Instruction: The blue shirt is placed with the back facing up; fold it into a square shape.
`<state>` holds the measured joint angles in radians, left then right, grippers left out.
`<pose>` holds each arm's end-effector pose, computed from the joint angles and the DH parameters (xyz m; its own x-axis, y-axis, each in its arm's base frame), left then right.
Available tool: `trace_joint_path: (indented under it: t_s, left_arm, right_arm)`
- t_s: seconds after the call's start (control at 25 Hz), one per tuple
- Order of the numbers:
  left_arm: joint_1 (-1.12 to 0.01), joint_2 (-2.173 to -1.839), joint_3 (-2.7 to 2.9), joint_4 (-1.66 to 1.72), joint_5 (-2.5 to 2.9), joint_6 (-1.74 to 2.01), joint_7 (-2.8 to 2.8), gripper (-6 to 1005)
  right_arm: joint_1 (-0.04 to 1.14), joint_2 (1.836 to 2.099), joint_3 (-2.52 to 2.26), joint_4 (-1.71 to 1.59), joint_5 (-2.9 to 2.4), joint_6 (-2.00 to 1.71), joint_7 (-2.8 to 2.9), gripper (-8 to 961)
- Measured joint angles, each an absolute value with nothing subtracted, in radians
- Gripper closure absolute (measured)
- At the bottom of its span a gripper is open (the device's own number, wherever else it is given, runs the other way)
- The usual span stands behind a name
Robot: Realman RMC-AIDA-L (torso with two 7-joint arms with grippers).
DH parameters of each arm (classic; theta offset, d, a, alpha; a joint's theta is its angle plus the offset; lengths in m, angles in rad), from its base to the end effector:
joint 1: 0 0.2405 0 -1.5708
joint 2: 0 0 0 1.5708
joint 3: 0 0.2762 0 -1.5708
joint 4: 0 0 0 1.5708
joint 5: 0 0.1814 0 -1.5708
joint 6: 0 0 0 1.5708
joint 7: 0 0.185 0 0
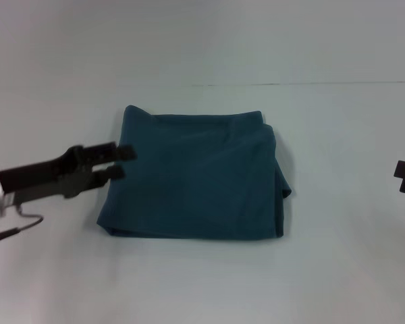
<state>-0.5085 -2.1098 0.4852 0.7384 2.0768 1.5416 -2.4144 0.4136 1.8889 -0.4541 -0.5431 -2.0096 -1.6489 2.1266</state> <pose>-0.2624 0.3418 -0.0228 -0.0807 0.8541 0.5137 0.9309 -0.1195 0.3451 0.3200 0.3135 0.0436 0.0657 -0.8003 -0.5959 -0.9382 -0.2529 0.2362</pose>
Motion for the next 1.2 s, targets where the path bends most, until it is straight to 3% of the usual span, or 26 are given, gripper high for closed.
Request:
trace_joint_path:
  t_s: [0.4, 0.64, 0.88, 1.2]
  left_arm:
    - [-0.586, -2.126, 0.497, 0.722, 2.069, 1.402, -2.347, 375]
    - [-0.663, -2.163, 0.498, 0.67, 2.018, 1.116, -2.064, 382]
    - [-0.797, -2.16, 0.534, 0.499, 2.019, 0.806, -1.891, 389]
    - [-0.847, -2.164, 0.737, 0.438, 2.02, 0.519, -1.933, 398]
  right_arm:
    - [0.41, 1.895, -0.459, -0.542, -2.01, -1.645, 2.121, 70]
    - [0.415, 1.897, -0.46, -0.538, -2.01, -1.643, 2.116, 70]
    - [0.417, 1.896, -0.463, -0.526, -2.01, -1.642, 2.116, 71]
    - [0.412, 1.897, -0.463, -0.518, -2.011, -1.635, 2.114, 70]
